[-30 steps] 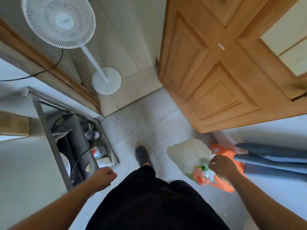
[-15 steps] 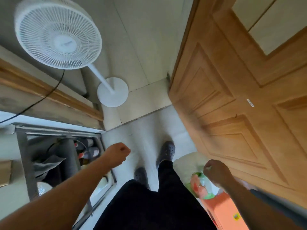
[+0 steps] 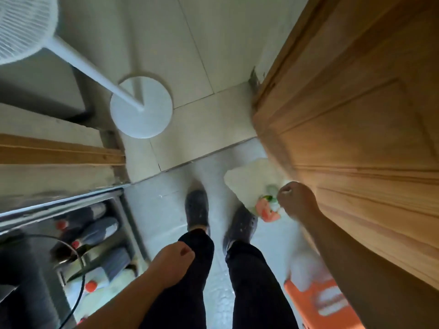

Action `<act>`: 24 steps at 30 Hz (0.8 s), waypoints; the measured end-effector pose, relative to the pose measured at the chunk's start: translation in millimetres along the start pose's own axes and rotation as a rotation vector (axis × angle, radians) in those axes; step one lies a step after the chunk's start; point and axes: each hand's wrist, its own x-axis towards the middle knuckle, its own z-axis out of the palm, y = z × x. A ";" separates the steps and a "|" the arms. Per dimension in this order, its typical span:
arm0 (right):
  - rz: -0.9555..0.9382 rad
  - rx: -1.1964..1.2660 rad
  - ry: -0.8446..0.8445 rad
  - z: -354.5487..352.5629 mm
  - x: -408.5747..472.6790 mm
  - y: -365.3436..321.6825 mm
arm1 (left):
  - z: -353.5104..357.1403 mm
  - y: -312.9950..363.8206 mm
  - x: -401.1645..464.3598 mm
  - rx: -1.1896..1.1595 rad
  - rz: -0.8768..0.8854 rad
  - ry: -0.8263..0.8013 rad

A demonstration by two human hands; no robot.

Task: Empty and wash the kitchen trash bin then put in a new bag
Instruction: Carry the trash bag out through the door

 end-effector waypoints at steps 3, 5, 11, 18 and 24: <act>-0.003 0.002 0.070 28.0 68.8 -12.7 | -0.3 1.1 52.5 0.006 0.007 -0.002; -0.003 0.020 0.146 46.6 103.3 -19.0 | -3.4 -0.6 82.0 0.006 0.019 -0.008; 0.085 0.174 0.297 88.7 165.3 -16.8 | -22.2 -5.3 143.1 0.146 0.042 0.000; 0.079 0.084 0.162 110.0 190.7 -12.1 | -28.6 -0.5 158.7 0.212 0.027 -0.031; 0.086 0.146 0.125 112.5 199.1 -14.1 | -28.5 10.9 164.3 0.251 0.069 -0.014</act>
